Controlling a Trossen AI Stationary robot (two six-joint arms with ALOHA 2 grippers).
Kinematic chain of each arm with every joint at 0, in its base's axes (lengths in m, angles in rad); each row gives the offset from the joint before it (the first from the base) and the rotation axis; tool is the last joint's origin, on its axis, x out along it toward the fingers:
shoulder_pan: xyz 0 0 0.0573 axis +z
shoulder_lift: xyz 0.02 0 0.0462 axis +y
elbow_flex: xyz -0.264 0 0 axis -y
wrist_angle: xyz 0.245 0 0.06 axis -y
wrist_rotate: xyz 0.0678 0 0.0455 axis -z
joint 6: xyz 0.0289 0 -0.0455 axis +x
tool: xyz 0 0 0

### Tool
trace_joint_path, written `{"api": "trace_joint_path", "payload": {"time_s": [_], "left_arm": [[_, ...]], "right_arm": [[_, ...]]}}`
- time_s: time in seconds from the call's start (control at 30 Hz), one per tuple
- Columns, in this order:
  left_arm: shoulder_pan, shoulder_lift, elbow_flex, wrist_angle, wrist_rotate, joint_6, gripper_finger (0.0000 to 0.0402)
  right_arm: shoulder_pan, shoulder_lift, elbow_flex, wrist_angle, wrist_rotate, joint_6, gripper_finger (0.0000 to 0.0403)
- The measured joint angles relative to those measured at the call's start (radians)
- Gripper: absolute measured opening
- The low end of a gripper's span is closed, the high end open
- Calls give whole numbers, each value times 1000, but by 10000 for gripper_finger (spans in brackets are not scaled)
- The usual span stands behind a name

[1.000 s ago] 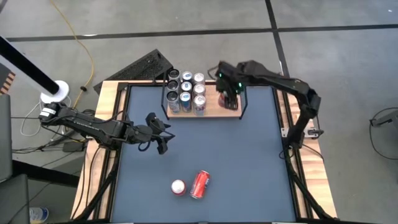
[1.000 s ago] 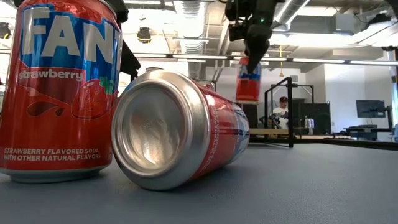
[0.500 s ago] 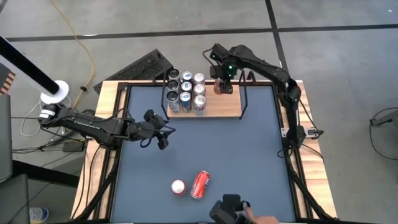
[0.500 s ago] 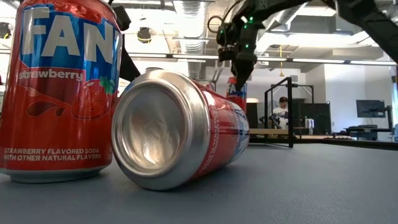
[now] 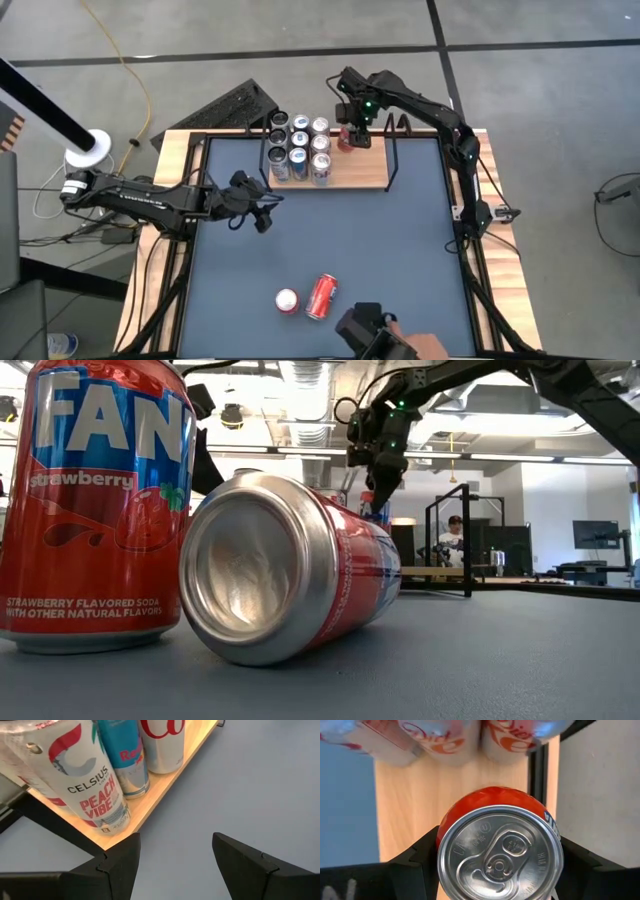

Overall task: Place canned beverage on shelf
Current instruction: Put the top red soda can on the shelf

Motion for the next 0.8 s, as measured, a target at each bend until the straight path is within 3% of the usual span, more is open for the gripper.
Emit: {"api": "trace_joint_path", "payload": {"time_s": [0.8], "left_arm": [[8, 0, 0, 6, 0, -4, 238]], "right_arm": [[0, 61, 1, 0, -47, -3, 276]]}}
